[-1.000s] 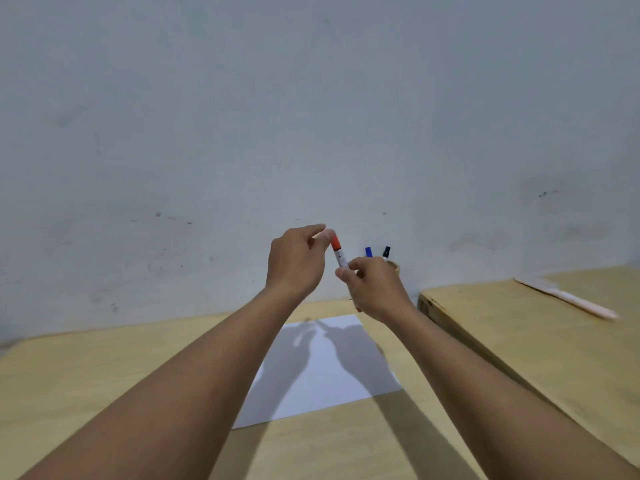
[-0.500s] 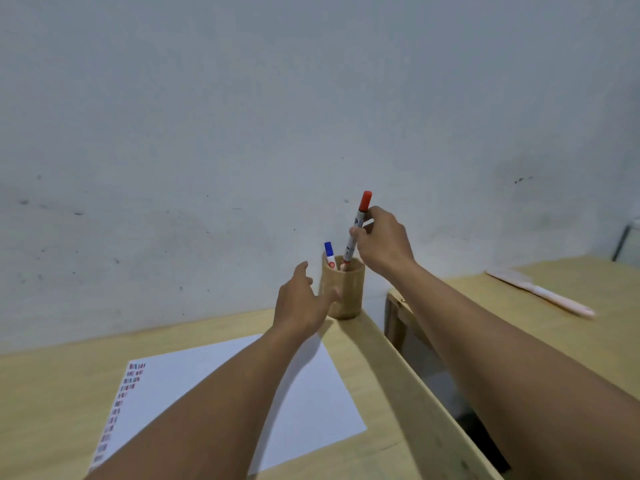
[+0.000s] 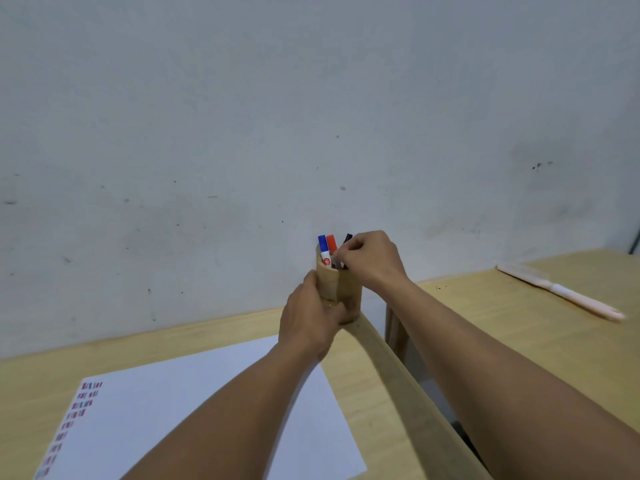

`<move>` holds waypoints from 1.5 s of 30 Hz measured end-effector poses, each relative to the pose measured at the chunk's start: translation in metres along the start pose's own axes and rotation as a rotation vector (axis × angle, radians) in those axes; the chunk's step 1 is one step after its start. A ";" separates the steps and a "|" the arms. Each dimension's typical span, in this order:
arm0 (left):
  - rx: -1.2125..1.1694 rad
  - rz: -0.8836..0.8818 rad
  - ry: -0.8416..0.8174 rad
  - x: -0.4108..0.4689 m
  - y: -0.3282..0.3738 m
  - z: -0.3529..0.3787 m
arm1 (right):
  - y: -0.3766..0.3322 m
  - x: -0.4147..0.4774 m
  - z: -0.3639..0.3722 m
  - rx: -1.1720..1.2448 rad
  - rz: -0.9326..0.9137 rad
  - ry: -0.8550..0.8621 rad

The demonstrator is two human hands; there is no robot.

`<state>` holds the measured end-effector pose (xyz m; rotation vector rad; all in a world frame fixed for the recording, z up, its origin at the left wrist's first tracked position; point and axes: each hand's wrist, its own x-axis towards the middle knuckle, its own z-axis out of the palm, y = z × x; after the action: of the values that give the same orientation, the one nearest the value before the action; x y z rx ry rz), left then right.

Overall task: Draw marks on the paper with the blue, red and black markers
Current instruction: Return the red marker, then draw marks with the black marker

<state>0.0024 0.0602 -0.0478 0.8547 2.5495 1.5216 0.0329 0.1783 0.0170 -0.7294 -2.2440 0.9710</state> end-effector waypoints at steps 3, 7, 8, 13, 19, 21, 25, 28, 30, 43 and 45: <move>0.008 0.026 0.003 0.000 0.001 0.003 | 0.001 0.001 -0.003 0.000 0.016 0.098; 0.051 0.028 0.024 0.005 -0.003 0.005 | 0.003 0.007 -0.001 -0.045 0.077 0.024; 0.058 0.025 0.023 0.005 -0.003 0.004 | 0.003 0.007 0.000 -0.048 0.083 0.000; 0.084 0.036 0.014 0.007 -0.003 0.004 | 0.006 0.015 -0.001 0.027 0.090 -0.021; 0.085 0.033 0.012 0.006 -0.003 0.004 | 0.009 0.025 0.004 0.112 0.095 -0.023; 0.098 0.036 0.018 0.006 -0.002 0.004 | 0.008 0.026 0.004 0.150 0.078 0.015; 0.109 0.030 0.022 0.004 -0.001 0.004 | -0.003 0.019 -0.007 0.163 -0.010 0.068; 0.077 0.001 0.012 -0.001 -0.002 0.002 | -0.016 0.010 -0.020 0.192 -0.081 0.084; 0.075 -0.029 0.008 -0.007 -0.001 -0.005 | -0.027 0.005 -0.027 0.233 -0.135 0.100; -0.037 0.091 0.403 -0.066 0.034 -0.123 | -0.108 -0.075 -0.035 -0.090 -0.350 0.006; -0.072 0.132 0.432 -0.081 0.043 -0.143 | -0.115 -0.091 -0.028 -0.177 -0.378 -0.034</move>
<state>0.0443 -0.0772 0.0429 0.7691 2.7409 2.0209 0.0857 0.0630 0.0956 -0.3404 -2.4015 0.6127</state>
